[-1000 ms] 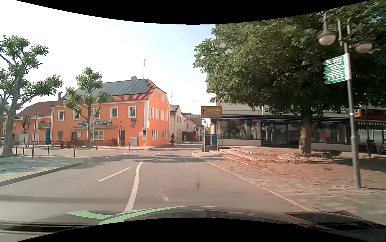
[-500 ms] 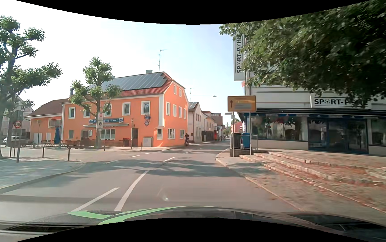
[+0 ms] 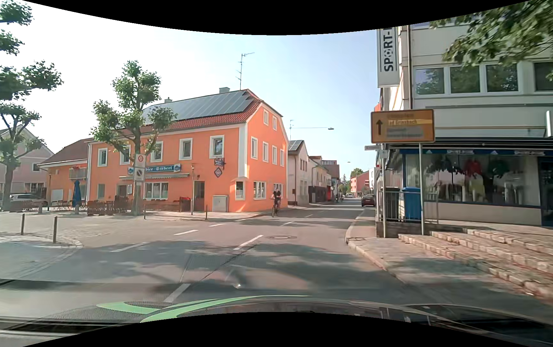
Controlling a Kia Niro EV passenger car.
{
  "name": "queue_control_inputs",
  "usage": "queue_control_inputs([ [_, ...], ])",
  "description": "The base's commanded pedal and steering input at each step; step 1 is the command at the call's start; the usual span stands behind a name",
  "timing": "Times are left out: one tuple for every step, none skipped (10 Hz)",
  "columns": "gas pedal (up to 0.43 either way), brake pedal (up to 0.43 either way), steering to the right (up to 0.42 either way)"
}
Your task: Follow the waypoints while adhering to traffic rules and regulations
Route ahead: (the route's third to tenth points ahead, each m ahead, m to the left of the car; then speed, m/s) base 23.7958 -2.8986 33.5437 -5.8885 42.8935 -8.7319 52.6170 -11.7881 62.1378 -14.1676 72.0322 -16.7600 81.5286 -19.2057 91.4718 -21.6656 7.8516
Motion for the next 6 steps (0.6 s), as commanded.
queue_control_inputs([
  [0.02,0.0,-0.008],
  [0.028,0.0,0.003],
  [0.028,0.0,0.015],
  [0.028,0.0,0.029],
  [0.039,0.0,0.042],
  [0.047,0.0,0.053],
])
